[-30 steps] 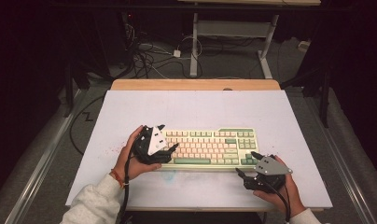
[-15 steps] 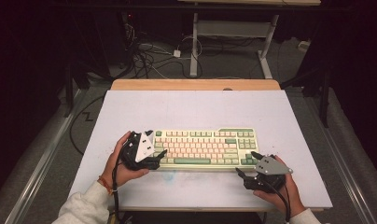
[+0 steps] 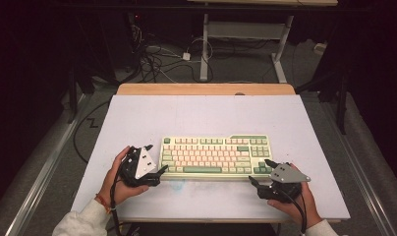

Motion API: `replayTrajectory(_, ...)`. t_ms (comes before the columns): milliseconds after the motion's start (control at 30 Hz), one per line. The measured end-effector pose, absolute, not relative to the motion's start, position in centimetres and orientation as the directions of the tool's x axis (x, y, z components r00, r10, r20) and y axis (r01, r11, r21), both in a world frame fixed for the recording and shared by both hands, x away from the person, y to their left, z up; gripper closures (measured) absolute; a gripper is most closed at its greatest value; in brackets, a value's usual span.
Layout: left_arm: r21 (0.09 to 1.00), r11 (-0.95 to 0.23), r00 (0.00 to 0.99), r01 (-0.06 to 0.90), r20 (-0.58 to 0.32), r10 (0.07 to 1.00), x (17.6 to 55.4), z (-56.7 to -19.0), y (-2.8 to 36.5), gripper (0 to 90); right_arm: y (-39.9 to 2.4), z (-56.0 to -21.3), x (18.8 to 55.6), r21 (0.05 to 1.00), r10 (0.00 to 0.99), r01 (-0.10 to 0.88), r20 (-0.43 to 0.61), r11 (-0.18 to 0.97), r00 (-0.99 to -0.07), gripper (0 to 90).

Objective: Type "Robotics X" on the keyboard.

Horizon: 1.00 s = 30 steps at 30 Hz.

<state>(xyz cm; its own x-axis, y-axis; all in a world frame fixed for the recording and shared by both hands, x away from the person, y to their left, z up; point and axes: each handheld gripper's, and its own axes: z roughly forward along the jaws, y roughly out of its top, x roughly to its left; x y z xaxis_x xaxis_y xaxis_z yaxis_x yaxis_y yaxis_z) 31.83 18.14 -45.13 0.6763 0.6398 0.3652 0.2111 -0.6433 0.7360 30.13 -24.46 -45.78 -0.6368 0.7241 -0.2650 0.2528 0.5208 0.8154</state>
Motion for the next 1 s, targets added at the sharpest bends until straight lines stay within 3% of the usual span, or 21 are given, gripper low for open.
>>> replayTrajectory(600, 0.71, -0.647, 0.682, 0.278, 0.329, 0.653, 30.5, -46.9, 20.3, 19.2, -24.4, -45.1, 30.7, 0.819, 0.741, 0.262, -0.264, 0.51, -0.618, 29.5)
replayTrajectory(767, 0.706, -0.646, 0.684, 0.29, 0.32, 0.656, 30.1, -47.2, 20.4, 19.3, -24.1, -44.6, 30.9, 0.827, 0.733, 0.247, -0.26, 0.505, -0.629, 35.6)
replayTrajectory(1000, 0.697, -0.654, 0.693, 0.295, 0.315, 0.648, 29.8, -47.5, 20.3, 19.2, -23.3, -43.3, 31.9, 0.835, 0.715, 0.247, -0.224, 0.491, -0.662, 52.1)
